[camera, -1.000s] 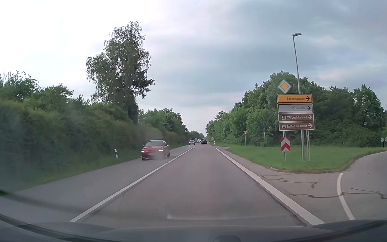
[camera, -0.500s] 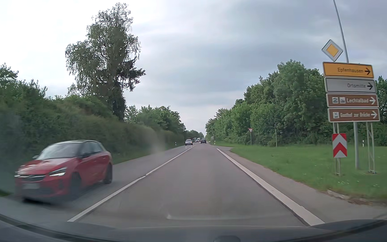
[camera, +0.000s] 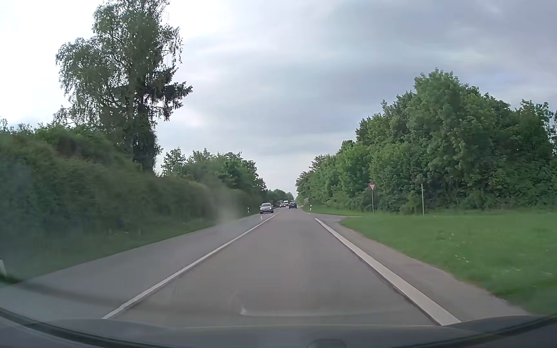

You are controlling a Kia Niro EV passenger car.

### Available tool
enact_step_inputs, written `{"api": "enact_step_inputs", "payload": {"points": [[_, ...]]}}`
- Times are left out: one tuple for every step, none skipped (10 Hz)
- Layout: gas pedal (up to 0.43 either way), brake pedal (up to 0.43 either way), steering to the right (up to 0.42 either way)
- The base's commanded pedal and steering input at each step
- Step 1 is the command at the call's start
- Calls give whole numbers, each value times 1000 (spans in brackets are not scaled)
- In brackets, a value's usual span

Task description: Follow the waypoints while adhering to traffic rules and regulations

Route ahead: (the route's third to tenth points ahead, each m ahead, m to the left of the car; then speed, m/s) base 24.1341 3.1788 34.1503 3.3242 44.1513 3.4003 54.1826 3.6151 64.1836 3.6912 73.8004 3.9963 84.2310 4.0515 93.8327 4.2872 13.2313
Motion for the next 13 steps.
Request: {"api": "enact_step_inputs", "payload": {"points": [[169,0,-2],[169,0,-2],[157,0,-2],[157,0,-2],[157,0,-2],[157,0,-2],[157,0,-2],[150,0,-2],[150,0,-2],[150,0,-2],[150,0,-2],[150,0,-2],[157,0,-2]]}}
